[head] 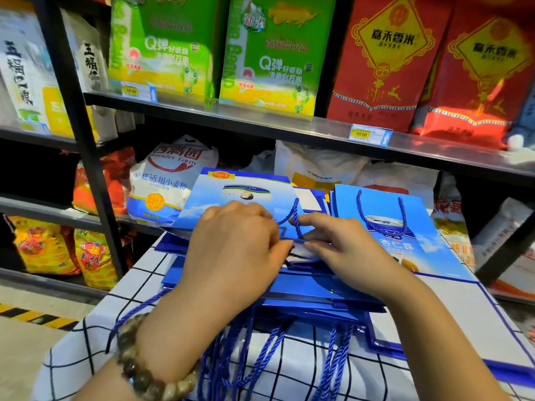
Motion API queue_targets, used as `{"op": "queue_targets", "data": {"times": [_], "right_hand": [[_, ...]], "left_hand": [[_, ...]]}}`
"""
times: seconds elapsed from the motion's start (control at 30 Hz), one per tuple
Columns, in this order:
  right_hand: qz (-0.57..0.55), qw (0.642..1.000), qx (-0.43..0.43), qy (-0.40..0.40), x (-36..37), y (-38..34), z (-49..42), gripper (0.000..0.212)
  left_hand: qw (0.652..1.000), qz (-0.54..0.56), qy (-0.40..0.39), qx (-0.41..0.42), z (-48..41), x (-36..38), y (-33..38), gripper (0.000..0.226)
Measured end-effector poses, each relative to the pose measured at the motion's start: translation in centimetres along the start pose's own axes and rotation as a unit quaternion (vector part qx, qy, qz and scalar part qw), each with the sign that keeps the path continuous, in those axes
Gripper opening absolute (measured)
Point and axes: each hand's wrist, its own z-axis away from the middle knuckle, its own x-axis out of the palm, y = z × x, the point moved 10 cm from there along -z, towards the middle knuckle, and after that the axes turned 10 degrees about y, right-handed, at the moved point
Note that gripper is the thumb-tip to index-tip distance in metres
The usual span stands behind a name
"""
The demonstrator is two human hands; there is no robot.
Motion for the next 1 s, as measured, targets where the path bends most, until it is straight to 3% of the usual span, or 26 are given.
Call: {"op": "queue_targets", "data": {"times": [0.1,0.17,0.27,0.47,0.6,0.73,0.87,0.93,1.0], "right_hand": [[-0.019,1.0,-0.002,0.019,-0.1,-0.3,-0.2,0.035],[-0.025,0.999,-0.011,0.022,0.0,-0.8,-0.1,0.037],[-0.036,0.999,-0.013,0.025,0.1,-1.1,-0.1,0.037],[0.012,0.999,-0.015,0.035,0.2,0.0,-0.1,0.038],[-0.059,0.997,0.0,-0.047,0.9,-0.1,0.5,0.052],[-0.066,0.992,0.023,-0.104,2.2,0.2,0.3,0.035],[0.062,0.991,-0.014,-0.118,3.0,0.3,-0.4,0.019],[0.065,0.992,-0.006,-0.11,2.8,0.6,-0.7,0.007],[0.085,0.994,0.011,-0.066,1.9,1.4,-1.1,0.01]], "left_hand": [[0.992,-0.101,-0.071,-0.009,0.6,2.4,-0.5,0.038],[0.989,-0.118,-0.084,-0.01,0.5,3.2,-0.1,0.036],[0.99,-0.11,-0.088,-0.003,0.4,3.8,0.4,0.022],[0.993,-0.005,-0.115,0.023,1.1,3.4,0.8,0.024],[0.997,0.007,-0.076,0.027,1.3,2.1,0.0,0.021],[0.995,0.04,-0.085,-0.016,1.5,2.6,-1.1,0.025],[0.995,0.049,-0.074,-0.035,1.6,2.6,-1.6,0.031],[0.994,0.05,-0.095,-0.036,1.9,2.9,-1.8,0.03],[0.992,0.05,-0.109,-0.031,2.2,3.2,-1.9,0.031]]}}
